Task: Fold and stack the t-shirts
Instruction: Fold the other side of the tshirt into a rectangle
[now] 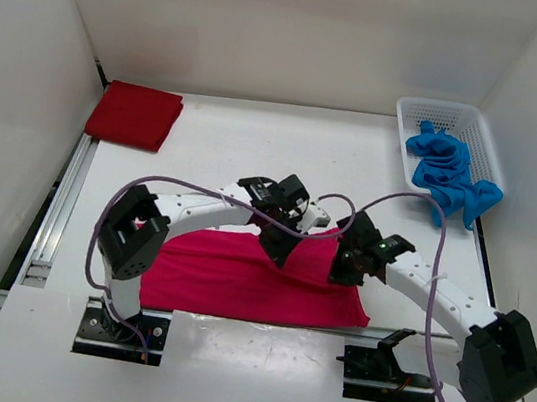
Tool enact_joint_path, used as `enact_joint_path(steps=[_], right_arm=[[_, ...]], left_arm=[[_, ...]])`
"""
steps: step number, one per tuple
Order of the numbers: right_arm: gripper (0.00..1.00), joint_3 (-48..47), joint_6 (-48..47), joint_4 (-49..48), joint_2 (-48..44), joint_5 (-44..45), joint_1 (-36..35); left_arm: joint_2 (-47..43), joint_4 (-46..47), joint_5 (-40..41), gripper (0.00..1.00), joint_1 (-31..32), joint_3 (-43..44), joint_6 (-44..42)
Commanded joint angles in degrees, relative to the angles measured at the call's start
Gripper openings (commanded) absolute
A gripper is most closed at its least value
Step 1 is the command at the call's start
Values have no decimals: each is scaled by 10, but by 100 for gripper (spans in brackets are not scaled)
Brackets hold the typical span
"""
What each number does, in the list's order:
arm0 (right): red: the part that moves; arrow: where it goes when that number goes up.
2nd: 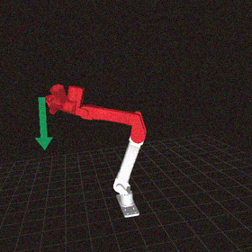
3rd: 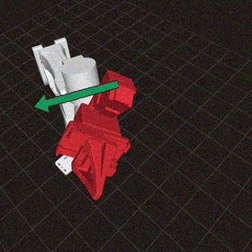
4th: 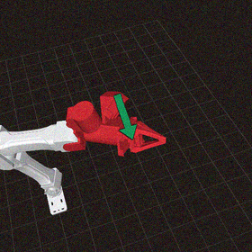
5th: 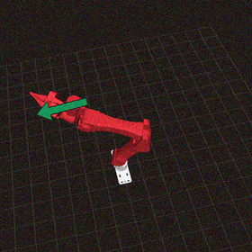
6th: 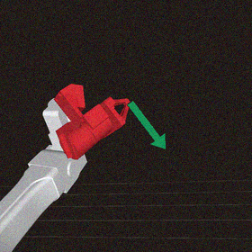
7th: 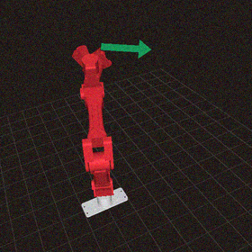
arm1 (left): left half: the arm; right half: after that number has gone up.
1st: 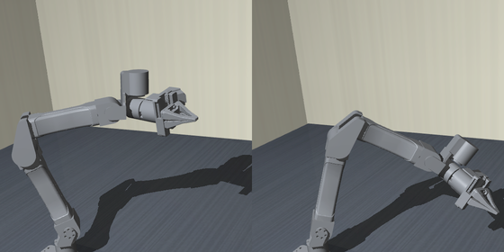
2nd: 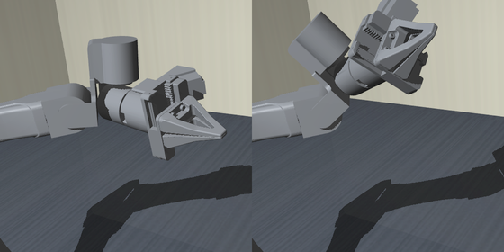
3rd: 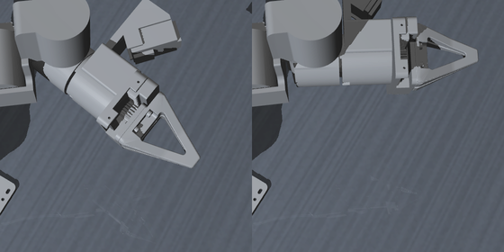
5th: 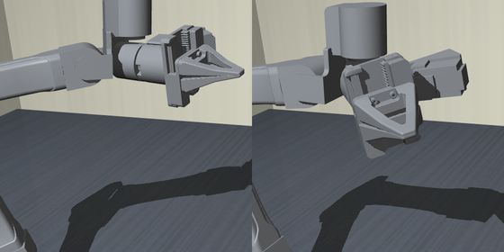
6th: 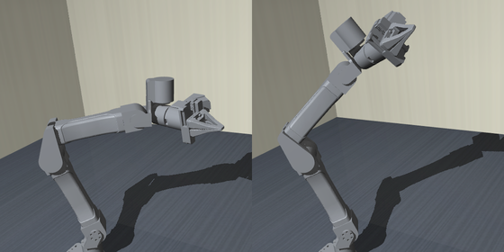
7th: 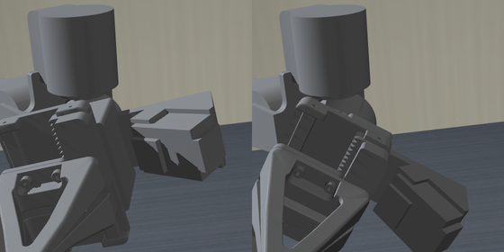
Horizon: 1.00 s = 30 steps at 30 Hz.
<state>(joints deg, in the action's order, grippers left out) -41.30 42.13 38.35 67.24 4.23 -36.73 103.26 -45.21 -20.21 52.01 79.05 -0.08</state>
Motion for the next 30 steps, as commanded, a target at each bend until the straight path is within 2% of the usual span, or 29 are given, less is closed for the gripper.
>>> enact_joint_path(steps=[1,8,13,17,20,21,28,30], right_arm=[[0,17,-1,-53,20,10,3],[0,18,-20,-86,59,10,3],[3,77,-6,-100,4,-8,-3],[14,105,-12,-119,-33,-36,-3],[19,118,-17,-88,-54,-42,-3],[20,118,-17,-66,-61,-42,-3],[26,116,-38,-8,-181,-56,-8],[29,111,-38,-27,-200,-56,-8]], left_arm=[[10,-4,-3,10,5,-18,1],[16,13,11,13,5,-23,1],[5,19,17,10,5,-43,1],[5,24,11,17,16,-62,1],[0,17,-11,22,33,-79,1],[0,17,-16,27,40,-79,1],[11,11,-5,30,71,-101,1],[-2,11,-5,38,71,-95,1]])
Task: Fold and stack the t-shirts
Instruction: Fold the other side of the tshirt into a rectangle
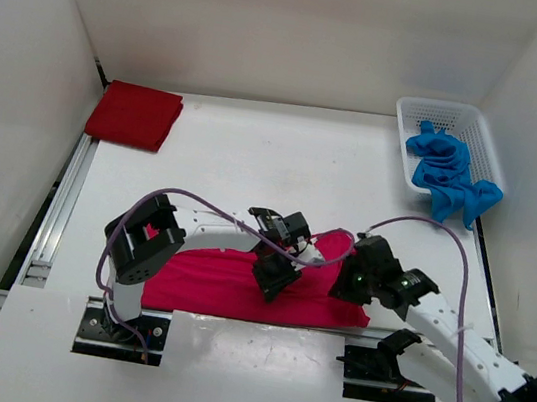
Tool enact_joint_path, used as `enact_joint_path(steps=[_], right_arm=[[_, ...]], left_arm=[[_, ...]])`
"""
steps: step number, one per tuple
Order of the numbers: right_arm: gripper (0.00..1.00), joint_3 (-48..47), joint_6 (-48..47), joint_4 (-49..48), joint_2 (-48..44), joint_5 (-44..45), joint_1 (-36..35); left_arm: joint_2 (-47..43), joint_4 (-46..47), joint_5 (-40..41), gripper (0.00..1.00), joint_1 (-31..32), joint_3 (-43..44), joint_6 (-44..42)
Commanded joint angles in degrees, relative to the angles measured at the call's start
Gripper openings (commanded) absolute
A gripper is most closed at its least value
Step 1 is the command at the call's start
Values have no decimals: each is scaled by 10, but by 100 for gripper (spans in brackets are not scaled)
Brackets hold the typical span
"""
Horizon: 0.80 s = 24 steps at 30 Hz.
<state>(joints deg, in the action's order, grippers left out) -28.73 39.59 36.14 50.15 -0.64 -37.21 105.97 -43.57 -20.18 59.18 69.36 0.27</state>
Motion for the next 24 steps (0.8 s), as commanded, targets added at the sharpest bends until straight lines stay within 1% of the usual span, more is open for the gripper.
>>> enact_joint_path(steps=[1,2,3,4,5,6,7,8,9,11,12,14,17,18,19,20,21,22,24], right_arm=[[29,-15,-13,-18,-35,-8,-3],[29,-15,-13,-33,-35,-17,-3],[27,-21,-13,-49,-30,-23,-3],[24,-21,-13,-78,-10,-28,-3],[16,-27,-7,-91,2,-28,-3],[12,-36,0,-103,16,-28,-3],[3,-36,0,-133,45,-28,-3],[0,-43,0,-151,60,-28,-3],[0,-50,0,-167,91,-28,-3],[0,-58,-9,-218,119,-43,-3],[0,-67,-16,-233,142,-50,-3],[0,-72,-21,-263,161,-69,-3],[0,-89,-28,-269,184,-76,-3],[0,-89,-33,-269,192,-76,-3],[0,-89,-43,-269,197,-76,-3],[0,-89,-54,-269,203,-82,-3],[0,-89,-70,-269,220,-82,-3],[0,-89,-76,-261,230,-82,-3],[0,-89,-98,-256,262,-97,-3]], left_arm=[[-29,-5,1,45,0,2,-3],[-35,-5,1,51,0,8,-3],[-44,-5,9,57,0,8,-3],[-49,-5,9,57,0,13,-3],[-55,-5,15,57,0,13,-3],[-69,-14,16,57,0,13,-3],[-78,-33,16,57,0,13,-3],[-88,-42,16,57,0,13,-3],[-117,-50,8,57,0,13,-3],[-150,-71,0,57,-13,5,-3],[-175,-78,-8,57,-32,5,-3],[-194,-93,-8,57,-52,5,-3],[-221,-99,-2,57,-96,-7,-3],[-221,-99,-2,61,-112,-7,-3],[-227,-88,-2,63,-148,-21,-3],[-227,-82,-2,64,-171,-26,-3],[-227,-77,-2,64,-193,-27,-3],[-214,-71,-2,64,-234,-27,-3],[-209,-61,4,64,-273,-27,-3]])
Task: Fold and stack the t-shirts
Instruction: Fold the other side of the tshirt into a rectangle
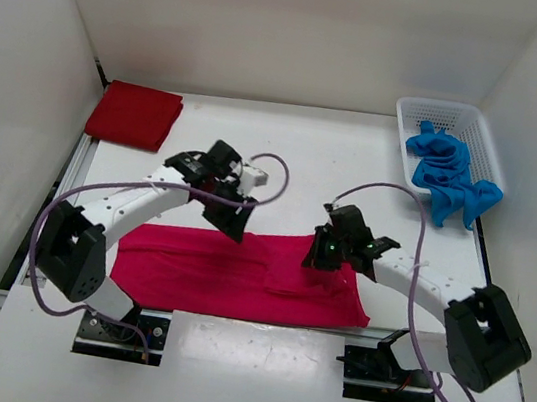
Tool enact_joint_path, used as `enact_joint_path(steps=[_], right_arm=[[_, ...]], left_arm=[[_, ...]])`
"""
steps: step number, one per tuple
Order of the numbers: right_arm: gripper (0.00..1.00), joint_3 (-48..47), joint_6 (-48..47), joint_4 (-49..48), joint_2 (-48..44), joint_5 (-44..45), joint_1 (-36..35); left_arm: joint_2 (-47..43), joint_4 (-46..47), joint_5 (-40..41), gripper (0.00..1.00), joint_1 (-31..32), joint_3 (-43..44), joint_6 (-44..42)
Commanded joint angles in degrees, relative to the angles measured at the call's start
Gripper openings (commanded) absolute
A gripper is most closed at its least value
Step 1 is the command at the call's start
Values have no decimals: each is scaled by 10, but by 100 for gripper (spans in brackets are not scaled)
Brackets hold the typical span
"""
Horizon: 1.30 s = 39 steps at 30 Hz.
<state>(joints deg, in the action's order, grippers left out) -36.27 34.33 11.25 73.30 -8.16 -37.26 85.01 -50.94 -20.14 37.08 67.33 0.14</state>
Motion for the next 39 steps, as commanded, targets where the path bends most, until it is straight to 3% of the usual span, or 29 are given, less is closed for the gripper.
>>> enact_joint_path(steps=[1,5,12,21,30,36,39], right_arm=[[0,-20,-53,3,39,-44,-3],[0,-31,-97,60,53,-27,-46],[0,13,-97,70,35,-23,-58],[0,58,-66,93,-47,18,-99],[0,102,-20,99,-81,37,-120],[0,77,-29,165,-117,59,-140],[3,25,-43,227,-168,123,-134]], left_arm=[[7,13,9,64,-83,0,-1],[-19,25,15,64,-140,-23,-1],[-55,50,79,64,-220,-96,-1],[-65,50,100,64,-348,-95,-1],[-60,50,106,64,-416,-90,-1],[-65,50,113,65,-468,-84,-1],[-77,50,114,68,-497,-86,-1]])
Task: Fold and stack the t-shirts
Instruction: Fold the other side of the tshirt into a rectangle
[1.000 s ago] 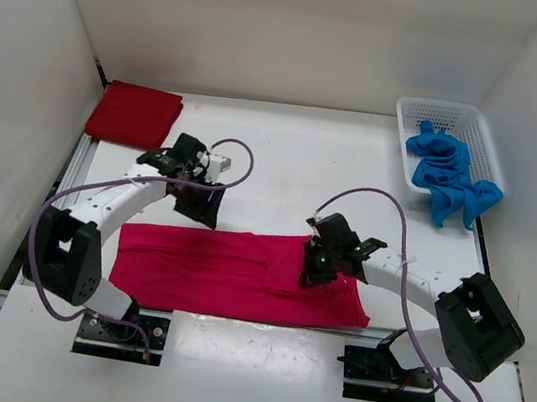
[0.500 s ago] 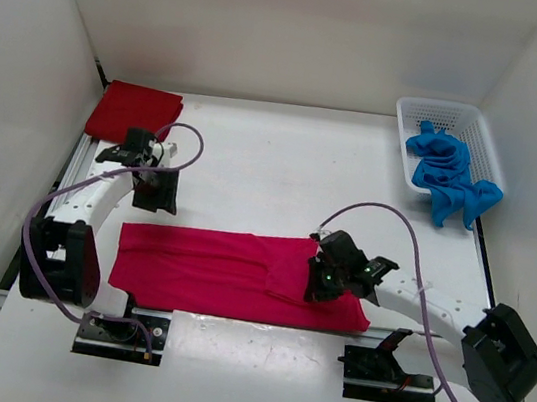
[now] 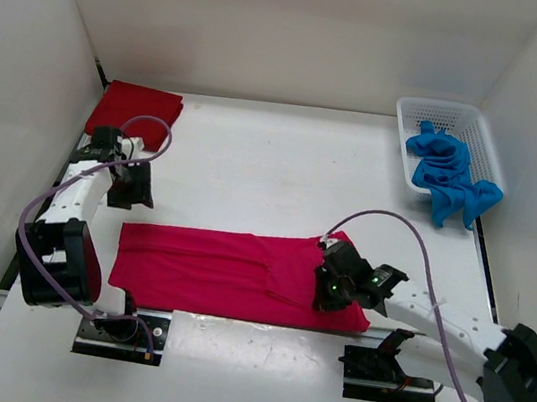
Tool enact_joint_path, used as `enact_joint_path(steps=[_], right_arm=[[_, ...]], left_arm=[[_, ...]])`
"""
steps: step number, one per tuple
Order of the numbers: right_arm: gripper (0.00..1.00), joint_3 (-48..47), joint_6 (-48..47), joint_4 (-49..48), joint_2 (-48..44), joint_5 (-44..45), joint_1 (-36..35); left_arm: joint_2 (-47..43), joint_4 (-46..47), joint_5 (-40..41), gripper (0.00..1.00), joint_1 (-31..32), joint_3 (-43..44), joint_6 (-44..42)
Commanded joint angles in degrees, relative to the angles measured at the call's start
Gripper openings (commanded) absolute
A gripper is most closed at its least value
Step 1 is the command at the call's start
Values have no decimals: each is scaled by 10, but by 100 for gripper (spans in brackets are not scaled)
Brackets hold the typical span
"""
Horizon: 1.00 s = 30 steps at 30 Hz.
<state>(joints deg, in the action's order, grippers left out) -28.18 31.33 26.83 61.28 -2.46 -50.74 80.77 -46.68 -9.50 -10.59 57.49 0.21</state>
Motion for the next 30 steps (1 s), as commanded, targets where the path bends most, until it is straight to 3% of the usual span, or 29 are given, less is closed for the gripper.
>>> enact_joint_path(steps=[1,4,11,15,21,26,30], right_arm=[[24,-70,-13,82,-59,86,7],[52,-117,-40,96,-67,115,64],[59,-197,-65,62,121,41,263],[68,-227,-76,28,204,8,304],[68,-254,-81,-12,264,-18,311],[60,-261,-62,-41,277,-35,328],[48,-281,-62,-41,319,-35,333]], left_arm=[[-34,7,14,68,-26,12,-2],[-28,7,43,69,-31,-11,-2],[9,24,60,69,-49,-29,-2],[14,24,49,70,-54,-40,-2],[14,29,36,68,-54,-66,-2],[35,34,30,61,-54,-71,-2],[59,40,30,58,-54,-65,-2]])
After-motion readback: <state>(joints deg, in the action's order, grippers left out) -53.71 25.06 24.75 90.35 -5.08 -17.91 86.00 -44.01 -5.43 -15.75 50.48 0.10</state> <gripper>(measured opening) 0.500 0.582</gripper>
